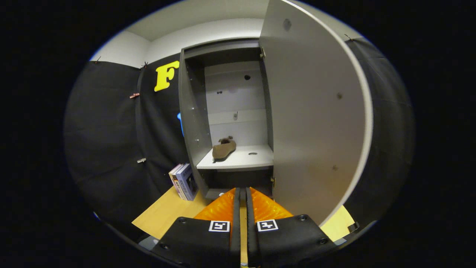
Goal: Open the shoe cabinet door, grab the shoes and put them into the shoe cabinet, then close the shoe cabinet door.
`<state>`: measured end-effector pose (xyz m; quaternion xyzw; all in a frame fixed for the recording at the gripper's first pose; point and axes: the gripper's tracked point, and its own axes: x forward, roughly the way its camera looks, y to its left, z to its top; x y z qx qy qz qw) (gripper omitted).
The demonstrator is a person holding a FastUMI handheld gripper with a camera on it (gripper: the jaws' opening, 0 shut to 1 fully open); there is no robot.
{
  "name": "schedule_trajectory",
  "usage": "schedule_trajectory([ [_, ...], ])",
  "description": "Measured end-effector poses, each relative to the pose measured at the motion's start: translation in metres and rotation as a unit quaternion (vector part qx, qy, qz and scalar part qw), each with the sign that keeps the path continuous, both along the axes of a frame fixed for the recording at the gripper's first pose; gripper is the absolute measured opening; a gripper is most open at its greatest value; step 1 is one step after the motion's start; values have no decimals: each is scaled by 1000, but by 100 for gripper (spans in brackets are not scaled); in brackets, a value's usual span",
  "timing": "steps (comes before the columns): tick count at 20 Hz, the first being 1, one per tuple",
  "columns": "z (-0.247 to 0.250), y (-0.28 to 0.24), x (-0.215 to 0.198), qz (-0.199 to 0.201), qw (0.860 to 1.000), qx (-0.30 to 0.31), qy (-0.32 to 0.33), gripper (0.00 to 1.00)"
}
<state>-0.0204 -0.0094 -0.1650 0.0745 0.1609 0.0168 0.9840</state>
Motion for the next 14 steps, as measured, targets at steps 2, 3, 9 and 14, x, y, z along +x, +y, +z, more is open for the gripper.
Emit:
schedule_trajectory([
  [2,-32,27,14,8,999,1,38,12],
  [3,-49,40,20,12,998,3,56,12],
  [9,-176,103,34,34,980,14,195,21],
  [14,-282,127,20,32,954,2,298,28],
])
